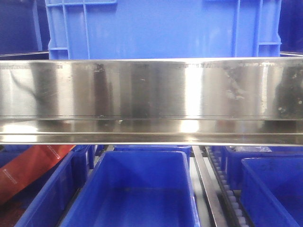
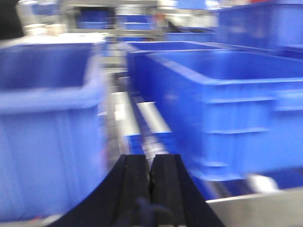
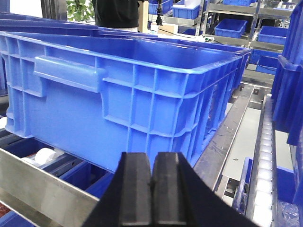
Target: Place cylindrical capacitor in blue bin on shelf
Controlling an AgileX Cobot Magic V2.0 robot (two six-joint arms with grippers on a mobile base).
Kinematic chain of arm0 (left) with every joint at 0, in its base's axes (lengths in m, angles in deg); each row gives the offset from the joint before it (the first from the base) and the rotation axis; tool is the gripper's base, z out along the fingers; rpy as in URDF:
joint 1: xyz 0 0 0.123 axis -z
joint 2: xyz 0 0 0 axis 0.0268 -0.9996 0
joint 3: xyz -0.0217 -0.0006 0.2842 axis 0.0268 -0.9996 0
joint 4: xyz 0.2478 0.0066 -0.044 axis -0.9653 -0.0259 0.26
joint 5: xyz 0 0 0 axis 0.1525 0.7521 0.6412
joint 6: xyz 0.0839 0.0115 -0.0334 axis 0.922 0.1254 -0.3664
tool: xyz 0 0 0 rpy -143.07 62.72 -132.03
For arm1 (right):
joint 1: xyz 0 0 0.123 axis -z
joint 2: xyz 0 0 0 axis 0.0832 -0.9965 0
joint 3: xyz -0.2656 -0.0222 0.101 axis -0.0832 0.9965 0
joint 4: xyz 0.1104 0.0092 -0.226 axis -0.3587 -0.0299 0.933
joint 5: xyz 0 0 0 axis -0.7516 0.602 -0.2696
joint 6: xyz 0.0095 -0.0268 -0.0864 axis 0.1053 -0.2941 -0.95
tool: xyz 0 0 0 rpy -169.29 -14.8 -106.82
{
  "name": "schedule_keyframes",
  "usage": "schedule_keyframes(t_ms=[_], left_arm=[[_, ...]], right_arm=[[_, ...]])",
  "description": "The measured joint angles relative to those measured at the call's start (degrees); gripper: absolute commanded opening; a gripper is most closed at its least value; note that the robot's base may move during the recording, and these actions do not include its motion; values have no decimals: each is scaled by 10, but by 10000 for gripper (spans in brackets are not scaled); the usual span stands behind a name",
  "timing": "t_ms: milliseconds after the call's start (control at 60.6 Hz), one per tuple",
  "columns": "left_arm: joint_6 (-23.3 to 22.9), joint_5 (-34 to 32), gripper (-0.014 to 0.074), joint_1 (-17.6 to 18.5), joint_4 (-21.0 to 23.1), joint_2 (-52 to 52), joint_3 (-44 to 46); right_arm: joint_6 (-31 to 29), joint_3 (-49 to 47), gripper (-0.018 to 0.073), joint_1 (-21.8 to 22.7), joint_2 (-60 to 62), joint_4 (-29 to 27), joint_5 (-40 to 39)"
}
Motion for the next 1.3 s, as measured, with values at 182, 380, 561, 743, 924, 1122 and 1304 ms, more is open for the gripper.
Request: schedule_keyframes(t_ms=[182,380,561,743,924,1122,1304], left_arm=[[27,-111,-111,-98,27,69,-125],[31,-213,-111,-142,34,102,-264],[34,-290,-111,-143,40,102,-349],[34,-293,-111,-143,40,102,-354],[34,-298,-111,-143,40,102,-354],[34,-299,-111,-143,40,102,-355],[34,-299,-111,-143,40,102,-355]], right_arm=[[0,0,-162,0,0,0,0],[0,1,-162,0,1,0,-1],[0,1,-162,0,2,0,-1],[0,1,-162,0,3,0,-1],[0,1,-162,0,3,0,-1],[0,1,-162,0,3,0,-1],[1,1,-162,0,3,0,-1]])
